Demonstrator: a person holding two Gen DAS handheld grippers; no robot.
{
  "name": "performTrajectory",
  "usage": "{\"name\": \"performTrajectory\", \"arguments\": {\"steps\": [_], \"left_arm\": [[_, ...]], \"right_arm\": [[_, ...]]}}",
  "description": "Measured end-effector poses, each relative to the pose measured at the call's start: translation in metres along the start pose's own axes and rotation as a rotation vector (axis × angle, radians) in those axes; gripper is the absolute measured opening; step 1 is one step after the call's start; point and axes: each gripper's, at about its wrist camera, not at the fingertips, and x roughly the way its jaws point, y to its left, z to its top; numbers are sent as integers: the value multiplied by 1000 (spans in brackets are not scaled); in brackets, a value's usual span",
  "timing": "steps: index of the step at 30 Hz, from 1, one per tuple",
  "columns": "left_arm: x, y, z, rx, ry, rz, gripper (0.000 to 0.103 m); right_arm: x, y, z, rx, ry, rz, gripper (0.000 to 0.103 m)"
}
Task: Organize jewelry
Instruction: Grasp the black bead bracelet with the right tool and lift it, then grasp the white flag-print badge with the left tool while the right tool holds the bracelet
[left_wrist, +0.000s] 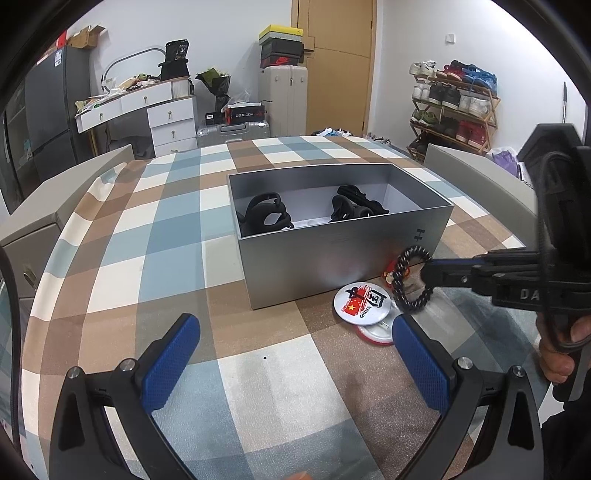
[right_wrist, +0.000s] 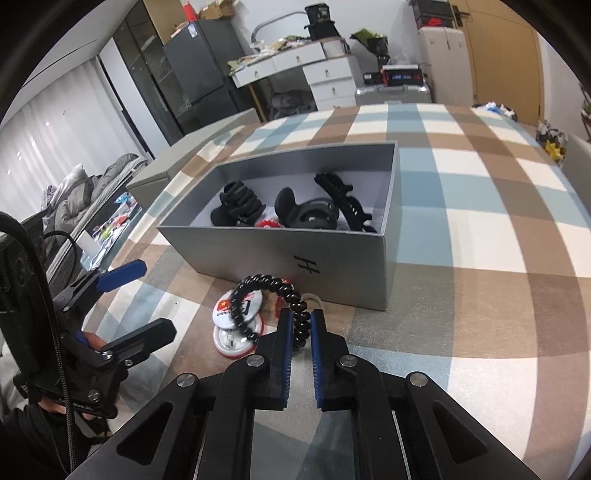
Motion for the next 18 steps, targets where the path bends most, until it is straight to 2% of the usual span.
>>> {"name": "performTrajectory", "arguments": {"steps": [5, 9, 15, 18], "left_arm": [[2, -2, 2, -3, 20, -20, 101], [8, -10, 4, -19, 68, -78, 101], [17, -19, 11, -21, 86, -56, 101], [21, -19, 13, -37, 97, -75, 100]], "right_arm": [[-18, -1, 0, 12, -59, 11, 9], [-26, -6, -5, 26, -76, 13, 9], [-34, -17, -7, 58, -93, 16, 9], [-37, -18, -6, 62, -101, 22, 9]]}}
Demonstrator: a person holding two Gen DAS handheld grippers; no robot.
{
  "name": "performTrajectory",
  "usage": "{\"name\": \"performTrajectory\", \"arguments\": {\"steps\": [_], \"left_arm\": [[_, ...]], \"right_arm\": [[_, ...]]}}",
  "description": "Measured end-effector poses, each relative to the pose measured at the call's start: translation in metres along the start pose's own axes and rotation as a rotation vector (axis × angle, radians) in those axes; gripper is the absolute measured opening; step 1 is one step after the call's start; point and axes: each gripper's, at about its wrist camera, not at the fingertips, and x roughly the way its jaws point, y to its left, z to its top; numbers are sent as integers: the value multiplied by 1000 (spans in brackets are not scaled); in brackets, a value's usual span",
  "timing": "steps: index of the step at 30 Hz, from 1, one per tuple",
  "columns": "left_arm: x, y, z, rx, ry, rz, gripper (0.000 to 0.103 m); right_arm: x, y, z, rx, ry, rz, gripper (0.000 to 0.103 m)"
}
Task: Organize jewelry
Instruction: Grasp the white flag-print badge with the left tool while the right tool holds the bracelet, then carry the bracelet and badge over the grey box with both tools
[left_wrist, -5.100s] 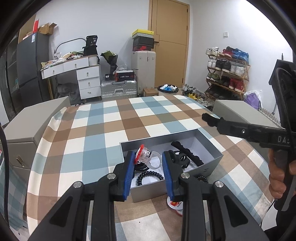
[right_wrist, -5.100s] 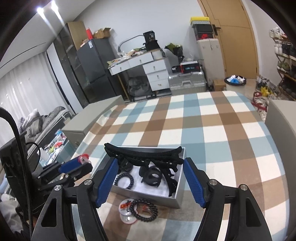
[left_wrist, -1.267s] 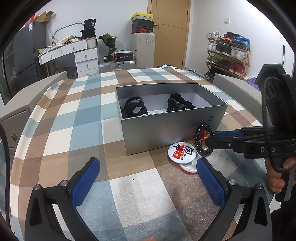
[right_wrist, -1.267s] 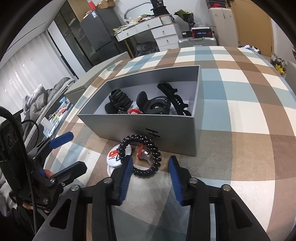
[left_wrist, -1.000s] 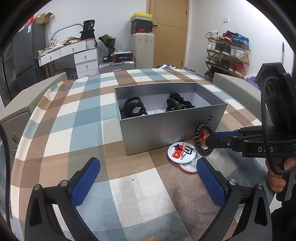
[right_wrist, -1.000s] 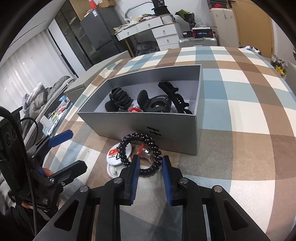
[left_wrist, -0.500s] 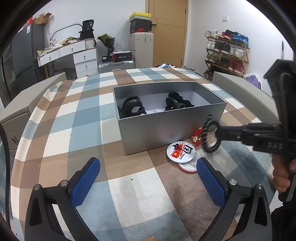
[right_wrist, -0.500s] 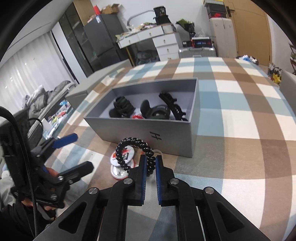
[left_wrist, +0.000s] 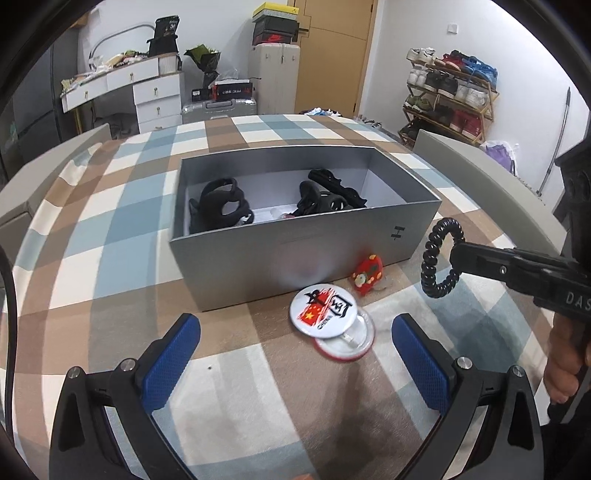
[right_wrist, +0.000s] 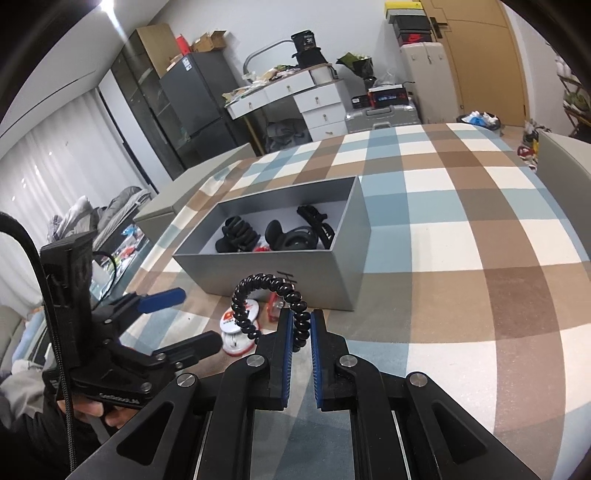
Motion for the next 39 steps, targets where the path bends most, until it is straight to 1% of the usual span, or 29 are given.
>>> {"name": "performTrajectory", "arguments": {"steps": [1, 3, 5, 7, 9, 11, 14, 17, 24, 30, 33, 39], "left_arm": [[1, 0, 0, 4, 6, -4, 97], [6, -4, 1, 31, 35, -4, 76], [12, -6, 1, 44, 62, -5, 66], [14, -7, 0, 55, 67, -1, 61], [12, -9, 0, 61, 68, -20, 54], [11, -11, -1, 70, 67, -22, 50], [8, -12, -2, 79, 62, -31, 36], [5, -12, -4, 79, 46, -50, 36], [-5, -16, -9, 105, 17, -37, 36], [-7, -13, -5, 103, -6, -30, 36], [-14, -14, -5, 114, -33, -28, 36], [-36, -16, 0, 131, -118, -21, 36]], "right_arm": [[0, 0, 0, 0, 1, 3, 9], [1, 1, 0, 0, 3, 8, 9], [1, 1, 0, 0, 5, 7, 9], [3, 1, 0, 0, 7, 6, 9], [2, 1, -1, 1, 9, 9, 9], [3, 1, -1, 2, 9, 8, 9], [4, 1, -2, 2, 12, 8, 9], [4, 2, -2, -1, 14, 8, 9], [6, 1, -3, 0, 19, 8, 9], [5, 3, -3, -1, 14, 9, 9], [3, 3, -2, 2, 3, 13, 9], [-7, 5, 2, 6, -36, 19, 9]]}}
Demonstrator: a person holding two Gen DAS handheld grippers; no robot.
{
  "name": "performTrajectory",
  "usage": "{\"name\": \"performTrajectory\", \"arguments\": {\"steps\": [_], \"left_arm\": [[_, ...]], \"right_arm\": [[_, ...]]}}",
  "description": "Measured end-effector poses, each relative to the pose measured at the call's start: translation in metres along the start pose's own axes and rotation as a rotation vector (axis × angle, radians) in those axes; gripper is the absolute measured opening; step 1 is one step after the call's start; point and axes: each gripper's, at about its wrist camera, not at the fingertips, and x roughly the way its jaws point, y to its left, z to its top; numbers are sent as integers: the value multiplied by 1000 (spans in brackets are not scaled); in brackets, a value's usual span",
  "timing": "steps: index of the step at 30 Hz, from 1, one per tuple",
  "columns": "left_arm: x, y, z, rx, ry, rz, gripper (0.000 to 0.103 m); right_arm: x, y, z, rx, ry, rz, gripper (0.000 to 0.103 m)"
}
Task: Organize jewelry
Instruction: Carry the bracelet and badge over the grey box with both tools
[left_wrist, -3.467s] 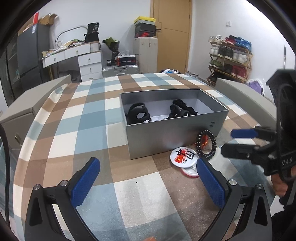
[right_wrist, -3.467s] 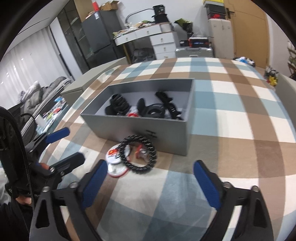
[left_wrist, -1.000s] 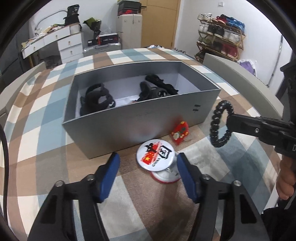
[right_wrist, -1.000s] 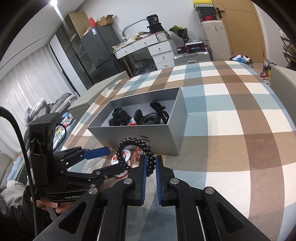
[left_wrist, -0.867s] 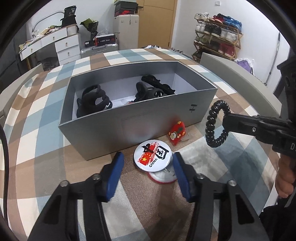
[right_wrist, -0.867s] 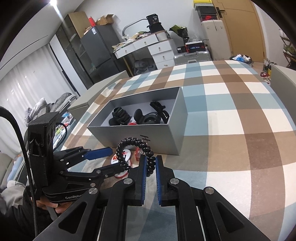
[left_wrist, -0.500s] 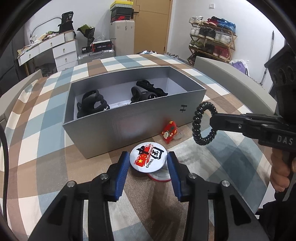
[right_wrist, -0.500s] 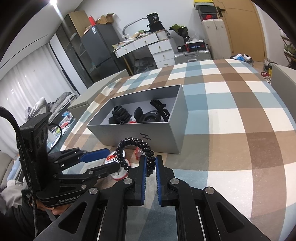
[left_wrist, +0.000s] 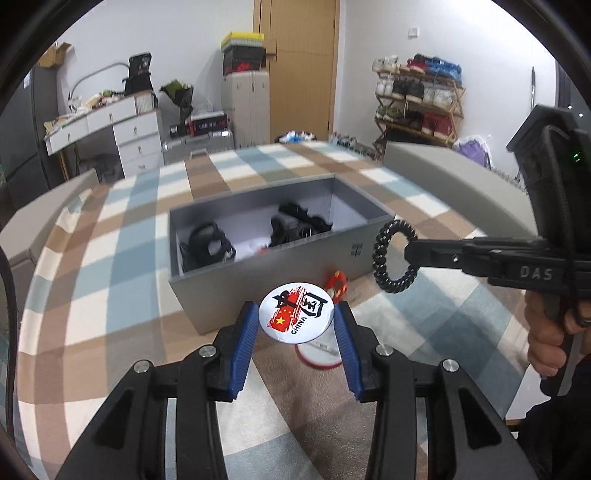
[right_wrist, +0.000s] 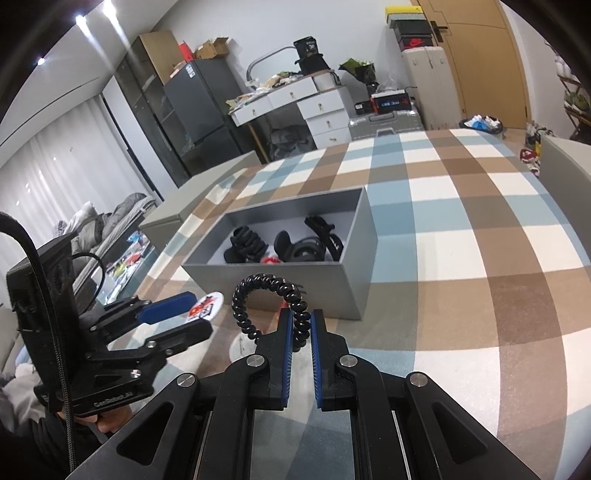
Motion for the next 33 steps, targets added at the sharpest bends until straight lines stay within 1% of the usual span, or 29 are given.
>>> {"name": "performTrajectory", "arguments": {"steps": [7, 24, 33], "left_arm": [[-16, 6, 9, -10, -67, 5, 36], [-23, 30, 41, -70, -173, 54, 36], [-17, 36, 47, -70, -186, 78, 36]], "right_arm": [[-9, 1, 9, 16, -41, -5, 9], [-21, 14, 43, 27, -129, -10, 9], [-23, 23, 57, 21, -154, -7, 9]]}}
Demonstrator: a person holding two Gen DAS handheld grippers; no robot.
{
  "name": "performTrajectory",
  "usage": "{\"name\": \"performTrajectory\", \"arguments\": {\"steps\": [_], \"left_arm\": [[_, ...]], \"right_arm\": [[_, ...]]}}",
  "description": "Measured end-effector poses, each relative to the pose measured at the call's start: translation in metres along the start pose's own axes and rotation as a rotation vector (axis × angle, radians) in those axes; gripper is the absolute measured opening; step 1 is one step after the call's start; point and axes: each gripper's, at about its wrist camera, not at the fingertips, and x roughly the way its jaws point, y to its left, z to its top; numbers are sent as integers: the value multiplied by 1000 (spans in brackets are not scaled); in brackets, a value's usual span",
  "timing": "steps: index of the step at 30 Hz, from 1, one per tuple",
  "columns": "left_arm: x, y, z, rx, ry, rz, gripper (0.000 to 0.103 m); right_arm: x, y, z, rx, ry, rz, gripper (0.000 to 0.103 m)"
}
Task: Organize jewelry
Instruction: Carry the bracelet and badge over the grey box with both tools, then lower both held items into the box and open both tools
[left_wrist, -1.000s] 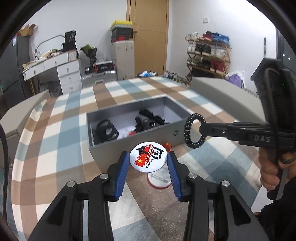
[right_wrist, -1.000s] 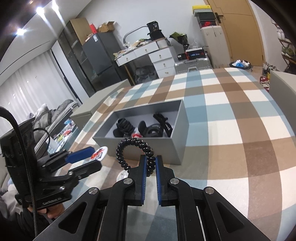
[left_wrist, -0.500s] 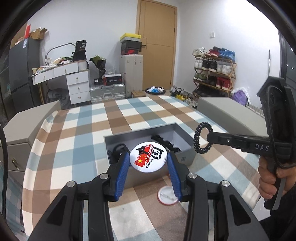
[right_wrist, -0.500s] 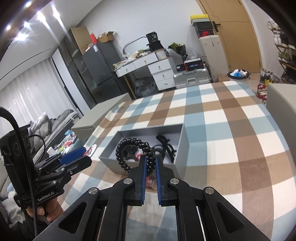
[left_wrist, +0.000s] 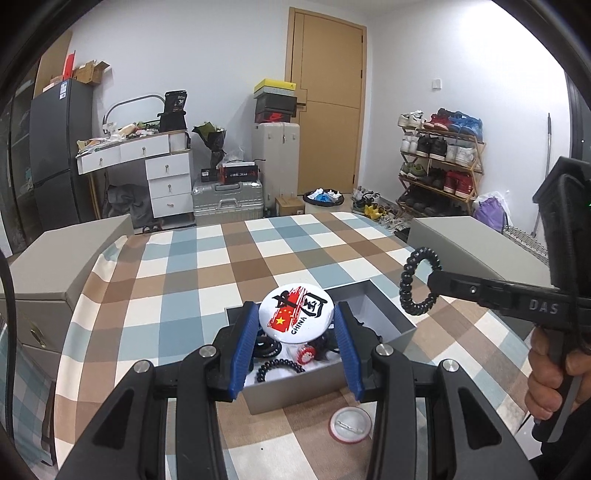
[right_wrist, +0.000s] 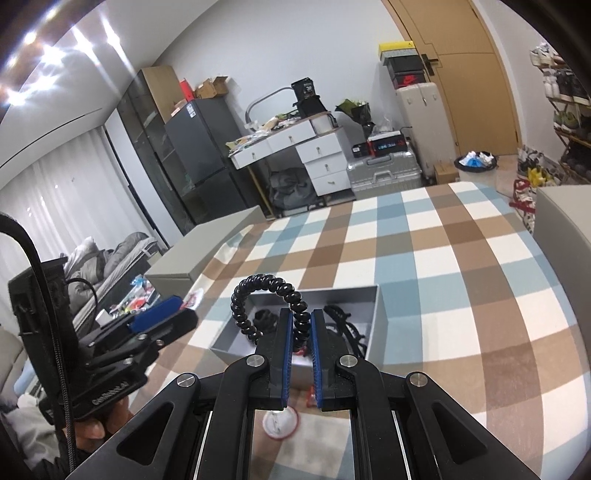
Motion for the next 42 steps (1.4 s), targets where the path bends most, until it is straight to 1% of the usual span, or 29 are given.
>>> {"name": "performTrajectory", "arguments": {"steps": [8, 14, 16, 22, 33, 42], "left_arm": [[6, 2, 5, 7, -20, 15, 36], [14, 7, 1, 2, 1, 34, 36], [18, 9, -1, -8, 12, 37, 36], [26, 7, -7, -19, 40, 35, 36], [35, -2, -17, 0, 79, 36, 36], [41, -2, -21, 5, 97, 41, 36]], "right_arm": [[5, 6, 12, -16, -20, -10, 9], [13, -2, 13, 11, -26, -13, 9], [19, -6, 10, 23, -3, -15, 9], [29, -10, 3, 28, 29, -30, 9], [35, -15, -2, 39, 56, -37, 9], [43, -15, -7, 30, 85, -41, 9]]}}
